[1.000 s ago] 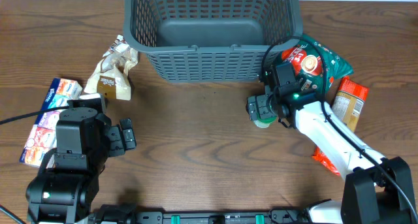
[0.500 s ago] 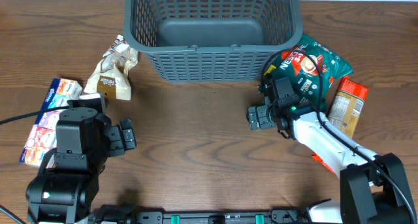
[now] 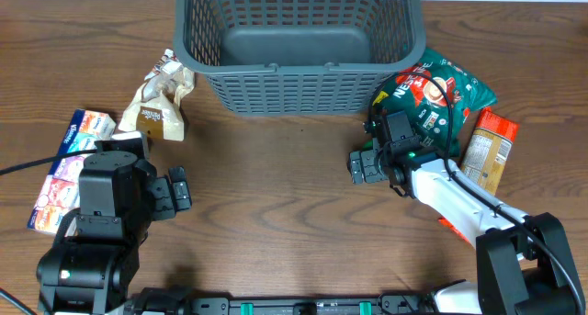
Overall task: Pack container
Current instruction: 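Move the right gripper to the green-capped jar and grasp it, then lift the jar with the right gripper and carry it over the basket, then lower the jar into the basket and open the right gripper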
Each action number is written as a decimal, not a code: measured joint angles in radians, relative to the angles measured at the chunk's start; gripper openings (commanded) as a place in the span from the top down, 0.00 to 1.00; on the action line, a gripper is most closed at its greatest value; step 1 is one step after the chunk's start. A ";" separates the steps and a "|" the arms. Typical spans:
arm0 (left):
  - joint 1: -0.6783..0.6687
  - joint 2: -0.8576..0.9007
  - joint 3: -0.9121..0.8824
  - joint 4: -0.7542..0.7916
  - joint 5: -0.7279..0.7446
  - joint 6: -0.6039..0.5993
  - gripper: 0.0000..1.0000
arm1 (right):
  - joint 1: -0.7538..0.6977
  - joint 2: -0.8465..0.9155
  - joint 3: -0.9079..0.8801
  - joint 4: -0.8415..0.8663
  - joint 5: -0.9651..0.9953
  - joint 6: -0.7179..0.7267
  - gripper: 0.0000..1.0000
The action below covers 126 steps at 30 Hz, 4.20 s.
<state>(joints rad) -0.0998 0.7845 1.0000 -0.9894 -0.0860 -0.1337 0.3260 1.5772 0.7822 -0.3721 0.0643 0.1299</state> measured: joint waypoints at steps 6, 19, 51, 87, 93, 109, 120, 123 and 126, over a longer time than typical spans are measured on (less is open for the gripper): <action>0.000 0.000 0.000 -0.001 0.000 0.000 0.01 | 0.000 0.000 0.000 0.019 0.001 0.007 0.34; 0.000 0.000 0.000 -0.002 0.000 0.000 0.01 | 0.000 -0.002 0.002 0.029 0.004 0.012 0.95; 0.000 0.000 0.000 -0.002 0.000 0.000 0.01 | 0.000 -0.271 0.001 -0.151 0.010 0.058 0.99; 0.000 0.000 0.002 -0.002 0.000 0.000 0.02 | -0.079 0.336 1.614 -0.912 -0.107 -0.002 0.99; 0.000 0.000 0.002 -0.002 0.000 0.000 0.01 | -0.079 0.513 1.670 -0.934 -0.150 -0.019 0.99; 0.000 0.000 0.002 -0.008 0.000 0.000 0.02 | -0.079 0.764 1.670 -0.966 -0.163 -0.048 0.99; 0.000 0.000 0.002 -0.026 0.000 0.000 0.01 | -0.079 0.898 1.670 -0.974 -0.163 -0.052 0.99; 0.000 0.000 0.002 -0.025 0.000 0.000 0.01 | -0.079 0.926 1.670 -0.978 -0.163 -0.053 0.99; 0.000 0.000 0.002 -0.025 0.000 0.000 0.02 | -0.079 0.945 1.670 -0.980 -0.164 -0.060 0.99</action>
<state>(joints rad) -0.0998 0.7845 1.0023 -1.0145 -0.0864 -0.1337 0.2470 2.5225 2.4523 -1.3521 -0.1001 0.0704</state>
